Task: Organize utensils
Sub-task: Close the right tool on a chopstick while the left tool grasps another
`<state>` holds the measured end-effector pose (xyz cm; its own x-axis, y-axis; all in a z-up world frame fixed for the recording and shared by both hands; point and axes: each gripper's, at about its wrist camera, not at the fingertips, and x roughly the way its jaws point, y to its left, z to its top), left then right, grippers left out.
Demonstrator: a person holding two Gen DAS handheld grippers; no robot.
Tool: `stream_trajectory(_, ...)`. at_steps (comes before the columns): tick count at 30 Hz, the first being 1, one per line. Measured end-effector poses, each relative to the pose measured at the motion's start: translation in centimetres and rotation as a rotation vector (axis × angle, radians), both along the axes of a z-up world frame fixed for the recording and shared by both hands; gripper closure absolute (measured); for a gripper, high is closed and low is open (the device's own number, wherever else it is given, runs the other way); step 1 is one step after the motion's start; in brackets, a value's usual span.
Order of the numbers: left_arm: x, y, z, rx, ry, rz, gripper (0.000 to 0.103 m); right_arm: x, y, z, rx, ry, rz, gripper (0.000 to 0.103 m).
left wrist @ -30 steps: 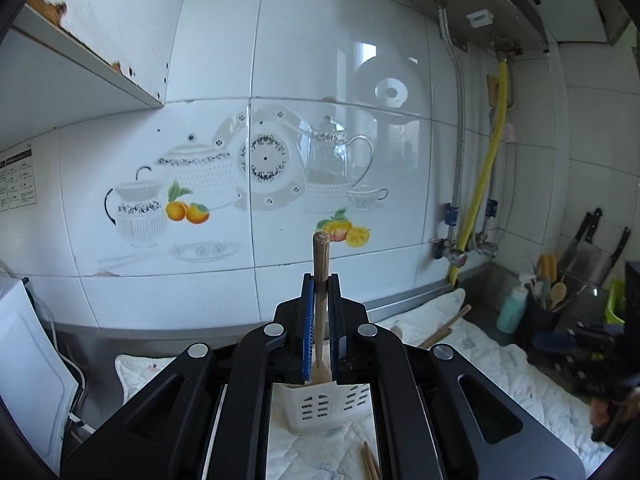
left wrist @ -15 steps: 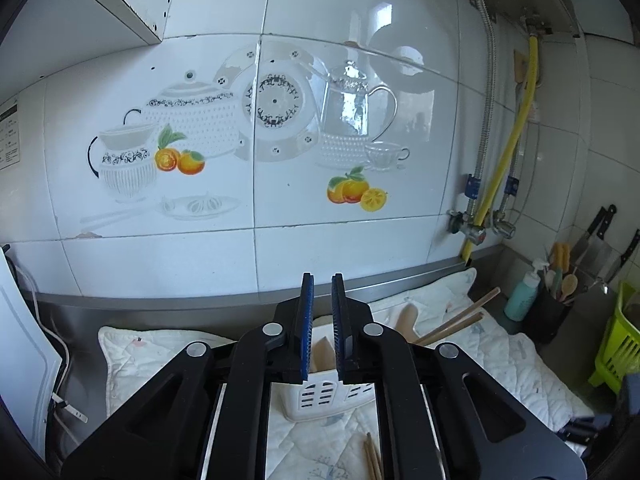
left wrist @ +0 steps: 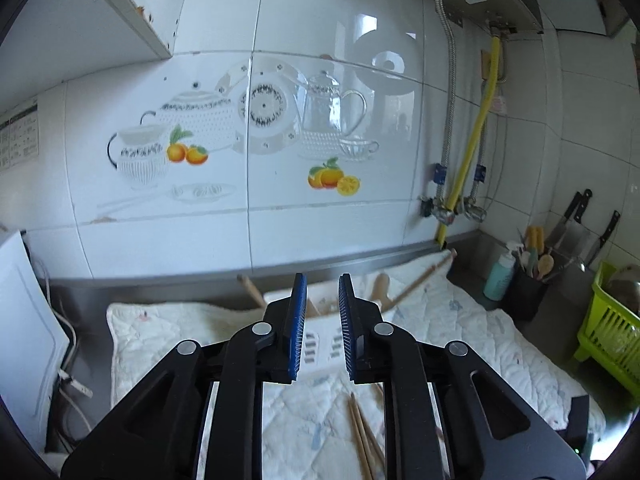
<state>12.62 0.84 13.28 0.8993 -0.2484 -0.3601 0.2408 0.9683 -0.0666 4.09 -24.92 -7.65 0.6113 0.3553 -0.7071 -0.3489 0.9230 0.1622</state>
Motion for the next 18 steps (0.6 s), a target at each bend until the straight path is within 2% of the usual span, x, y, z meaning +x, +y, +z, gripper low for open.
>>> stream_trajectory(6, -3.2, 0.1, -4.9, 0.005, 0.090, -0.009, 0.086, -0.1, 0.4, -1.1, -0.022, -0.007, -0.025, 0.084)
stream_trajectory(11, -5.2, -0.1, -9.7, 0.004, 0.198, -0.021, 0.086, 0.0, 0.8, -1.4, -0.077, -0.029, -0.048, 0.096)
stream_trajectory(13, -6.0, -0.3, -11.6, 0.020, 0.226, -0.012, 0.086, 0.0, 0.6, -1.4, -0.074, -0.030, -0.054, 0.096)
stream_trajectory(16, -6.9, -0.7, -15.0, 0.000, 0.324, -0.032, 0.086, 0.1, 0.5, -1.4, -0.065, -0.026, -0.057, 0.096)
stream_trajectory(18, -7.7, -1.3, -17.1, 0.016, 0.367, -0.045, 0.086, 0.0, 0.6, -1.4, -0.066, -0.026, -0.057, 0.096)
